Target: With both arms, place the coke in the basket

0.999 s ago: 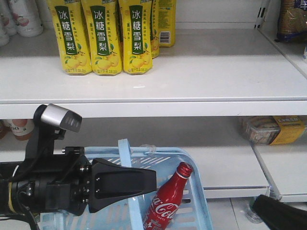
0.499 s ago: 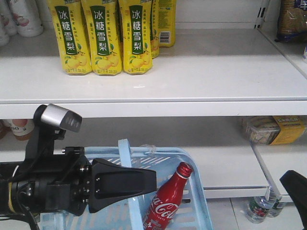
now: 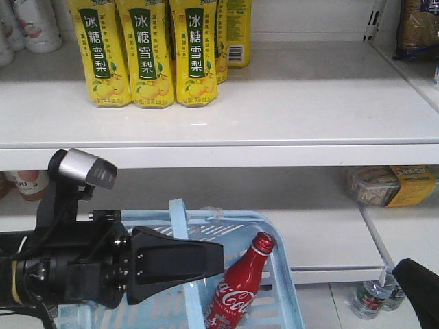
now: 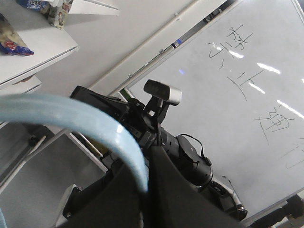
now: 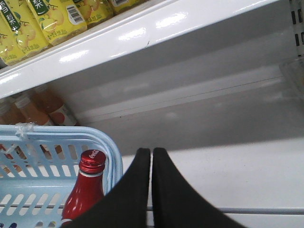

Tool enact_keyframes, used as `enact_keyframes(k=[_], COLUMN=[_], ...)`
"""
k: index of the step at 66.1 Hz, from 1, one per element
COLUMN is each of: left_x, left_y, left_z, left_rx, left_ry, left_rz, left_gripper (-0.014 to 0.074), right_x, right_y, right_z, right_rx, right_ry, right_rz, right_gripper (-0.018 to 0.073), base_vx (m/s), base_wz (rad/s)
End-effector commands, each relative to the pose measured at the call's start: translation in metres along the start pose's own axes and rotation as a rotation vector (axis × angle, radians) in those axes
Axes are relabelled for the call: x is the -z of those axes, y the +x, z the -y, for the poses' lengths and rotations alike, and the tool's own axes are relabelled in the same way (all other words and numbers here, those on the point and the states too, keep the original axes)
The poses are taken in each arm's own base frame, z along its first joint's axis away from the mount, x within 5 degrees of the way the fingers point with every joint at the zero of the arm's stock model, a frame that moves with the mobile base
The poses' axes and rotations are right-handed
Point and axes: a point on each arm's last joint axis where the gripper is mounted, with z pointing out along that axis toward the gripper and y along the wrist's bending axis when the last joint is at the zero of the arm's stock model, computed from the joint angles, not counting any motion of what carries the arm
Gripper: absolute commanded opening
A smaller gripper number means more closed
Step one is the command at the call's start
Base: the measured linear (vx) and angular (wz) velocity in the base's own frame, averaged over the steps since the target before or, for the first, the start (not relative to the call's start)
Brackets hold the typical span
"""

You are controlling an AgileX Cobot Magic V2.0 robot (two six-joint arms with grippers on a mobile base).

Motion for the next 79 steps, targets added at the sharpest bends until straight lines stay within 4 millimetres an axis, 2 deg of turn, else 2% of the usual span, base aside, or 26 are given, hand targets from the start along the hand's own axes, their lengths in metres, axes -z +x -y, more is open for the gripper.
enact_keyframes(k=[1,9,17,31,43,64,70,79], left_x=[0.004,0.003,0.002,0.020,0.045,0.087,0.095,0.105], left_y=[-0.009,-0.016,-0.013,0.008,0.035,0.072,0.080,0.090], left_z=[0.038,0.032,0.015,-0.013,-0.014,-0.002,-0.007,-0.019], left_rx=[-0.034,-0.162,-0.323,-0.288,-0.333,-0.604,-0.612,-0.526], left_ry=[0.297,0.202,0.051,-0.144,-0.235,-0.318,-0.384,-0.486], left_rz=[0.037,0.131,0.167,0.286,0.386,0.594,0.613,0.632], left_gripper=[-0.0006,-0.0006,-0.0006,-0.0006,-0.0006,-0.0006,-0.0006,-0.0006], right_x=[0.000,0.000,0.000,0.000,0.000,0.000,0.000,0.000], right_y=[-0.009,-0.009,-0.009,-0.009,-0.009,-0.009,-0.009,-0.009], right_z=[-0.003,-0.003,-0.003,-0.003,-0.003,-0.003,-0.003,-0.003], right_rx=[0.013,0.012,0.013,0.013,0.013,0.013,0.013,0.013], right_ry=[-0.002,-0.002,-0.001,-0.001,-0.001,-0.001,-0.001,-0.001], right_rz=[0.023,0.023,0.023,0.023,0.023,0.023,0.023,0.023], right_gripper=[-0.0002,-0.0002,-0.0002,-0.0002,-0.0002,-0.0002,-0.0002,-0.0002], base_vx=[0.00,0.00,0.00,0.00,0.00,0.00,0.00,0.00], base_wz=[0.00,0.00,0.00,0.00,0.00,0.00,0.00,0.00])
